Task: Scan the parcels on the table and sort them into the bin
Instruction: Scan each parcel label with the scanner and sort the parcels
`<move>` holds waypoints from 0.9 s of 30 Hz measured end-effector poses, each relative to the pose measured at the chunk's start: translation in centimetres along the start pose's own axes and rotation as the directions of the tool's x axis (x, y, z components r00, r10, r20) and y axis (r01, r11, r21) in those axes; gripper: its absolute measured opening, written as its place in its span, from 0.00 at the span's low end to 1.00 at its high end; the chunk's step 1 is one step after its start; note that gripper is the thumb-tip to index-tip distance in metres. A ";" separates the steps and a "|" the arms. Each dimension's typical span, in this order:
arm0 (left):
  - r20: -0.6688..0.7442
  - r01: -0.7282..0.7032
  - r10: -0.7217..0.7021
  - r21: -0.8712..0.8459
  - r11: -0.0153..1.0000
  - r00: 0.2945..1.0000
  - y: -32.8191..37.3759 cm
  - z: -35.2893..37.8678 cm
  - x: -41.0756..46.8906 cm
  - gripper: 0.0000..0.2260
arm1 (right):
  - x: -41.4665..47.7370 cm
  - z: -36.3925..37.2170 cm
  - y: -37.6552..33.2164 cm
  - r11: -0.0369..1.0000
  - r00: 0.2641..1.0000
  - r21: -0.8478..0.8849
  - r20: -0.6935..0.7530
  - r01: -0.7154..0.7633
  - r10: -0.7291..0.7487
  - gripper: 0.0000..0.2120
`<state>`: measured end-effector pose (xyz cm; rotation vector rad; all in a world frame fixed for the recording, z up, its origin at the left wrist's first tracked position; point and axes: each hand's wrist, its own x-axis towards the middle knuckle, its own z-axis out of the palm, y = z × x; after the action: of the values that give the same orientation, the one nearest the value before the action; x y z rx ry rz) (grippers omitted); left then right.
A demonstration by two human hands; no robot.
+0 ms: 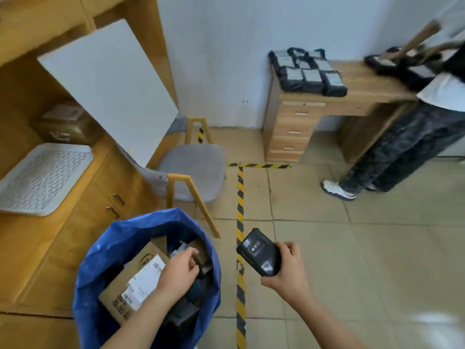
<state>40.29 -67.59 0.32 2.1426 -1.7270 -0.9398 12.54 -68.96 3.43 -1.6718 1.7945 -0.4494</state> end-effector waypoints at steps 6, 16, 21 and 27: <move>0.018 -0.290 0.289 0.070 0.955 0.957 13.7 6.4 -0.5 0.15 | -6.2 -10.8 9.1 0.987 0.965 0.065 -0.209 -0.148 0.158 0.40; 0.371 -0.759 0.690 0.065 0.648 0.621 39.8 21.6 -0.8 0.18 | -18.9 -25.6 23.8 0.815 0.647 0.224 -0.513 -0.534 0.564 0.30; 0.476 -0.900 0.803 -0.056 0.433 0.357 52.7 29.8 -2.7 0.16 | -23.6 -31.3 30.0 0.691 0.422 0.308 -0.610 -0.654 0.671 0.31; 0.548 -0.976 0.836 -0.170 0.140 0.024 65.6 38.2 -6.9 0.17 | -28.5 -36.1 35.8 0.552 0.137 0.457 -0.671 -0.698 0.729 0.36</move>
<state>-35.28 -71.33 9.31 0.1948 -2.9485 -0.8446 -38.45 -42.54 13.46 -0.2258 2.9678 -0.8669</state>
